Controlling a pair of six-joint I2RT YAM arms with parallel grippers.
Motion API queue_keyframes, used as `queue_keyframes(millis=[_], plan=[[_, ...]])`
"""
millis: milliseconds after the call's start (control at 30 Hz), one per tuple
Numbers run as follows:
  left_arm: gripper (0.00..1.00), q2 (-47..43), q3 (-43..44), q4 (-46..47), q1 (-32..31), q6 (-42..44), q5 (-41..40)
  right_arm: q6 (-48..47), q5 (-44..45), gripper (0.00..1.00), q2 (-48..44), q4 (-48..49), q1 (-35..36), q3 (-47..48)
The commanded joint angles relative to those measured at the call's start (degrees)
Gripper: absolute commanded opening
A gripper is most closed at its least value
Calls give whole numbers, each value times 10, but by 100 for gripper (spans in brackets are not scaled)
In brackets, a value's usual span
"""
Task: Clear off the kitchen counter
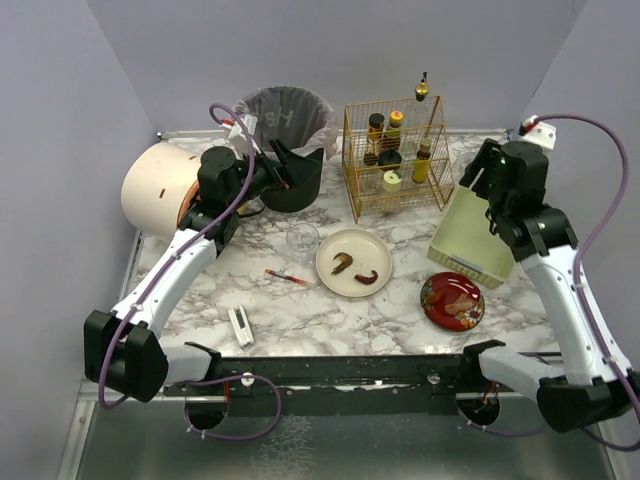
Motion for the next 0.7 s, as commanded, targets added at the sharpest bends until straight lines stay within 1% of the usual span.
queue_keyframes(millis=[0, 100, 167, 300, 400, 533, 667], plan=[[89, -21, 32, -123, 1, 84, -35, -71, 131, 0, 80, -58, -16, 47], [91, -22, 40, -183, 1, 110, -41, -89, 135, 0, 148, -64, -51, 69], [93, -27, 36, -207, 1, 123, -47, -95, 123, 0, 186, -73, -79, 89], [97, -45, 28, -232, 1, 141, -68, -101, 72, 0, 237, -83, -133, 117], [99, -50, 31, -244, 1, 153, -75, -103, 18, 0, 275, -94, -169, 131], [99, -45, 34, -251, 1, 159, -79, -106, -38, 0, 333, -114, -179, 150], [99, -42, 33, -253, 1, 159, -78, -101, -52, 0, 375, -104, -184, 159]])
